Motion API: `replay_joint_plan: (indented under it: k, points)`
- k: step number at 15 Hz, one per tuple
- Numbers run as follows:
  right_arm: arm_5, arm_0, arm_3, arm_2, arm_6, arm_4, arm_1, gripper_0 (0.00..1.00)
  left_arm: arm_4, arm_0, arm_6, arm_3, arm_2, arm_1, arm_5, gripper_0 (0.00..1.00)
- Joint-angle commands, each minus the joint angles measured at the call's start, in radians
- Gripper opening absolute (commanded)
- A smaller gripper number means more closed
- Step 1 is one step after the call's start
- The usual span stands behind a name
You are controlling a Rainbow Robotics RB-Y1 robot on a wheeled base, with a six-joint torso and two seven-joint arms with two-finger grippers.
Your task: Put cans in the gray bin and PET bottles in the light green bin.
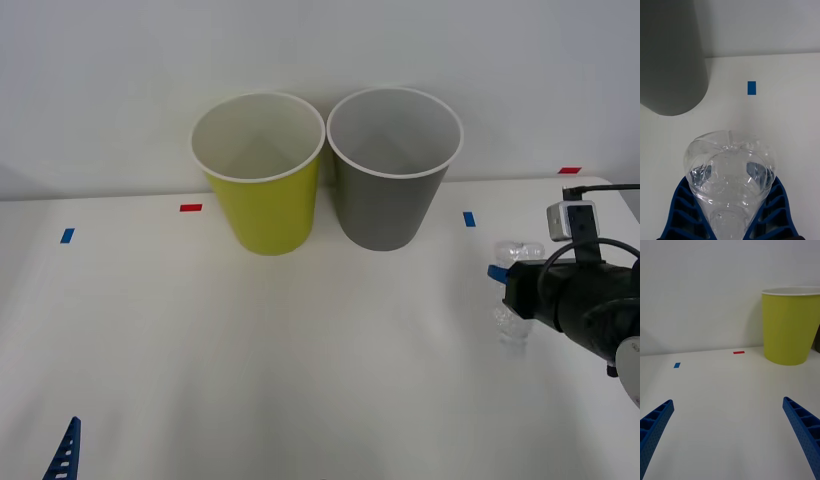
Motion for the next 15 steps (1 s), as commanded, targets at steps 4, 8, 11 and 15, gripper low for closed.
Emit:
replay_joint_plan:
  k: [4,8,11,15]
  points:
    - [-0.005,0.015,-0.067,-0.044,0.246,0.042,0.086,0.00,0.000,0.000,0.000,0.000,0.000,0.000,0.000,1.00]
    - [-0.077,0.012,-0.140,-0.024,0.246,0.033,0.113,0.00,0.000,0.000,0.000,0.000,0.000,0.000,0.000,1.00]
    - [-0.172,-0.011,-0.146,0.019,0.233,0.064,0.119,0.00,0.000,0.000,0.000,0.000,0.000,0.000,0.000,1.00]
    - [-0.229,-0.071,-0.159,0.067,0.218,0.099,0.137,0.00,0.000,0.000,0.000,0.000,0.000,0.000,0.000,1.00]
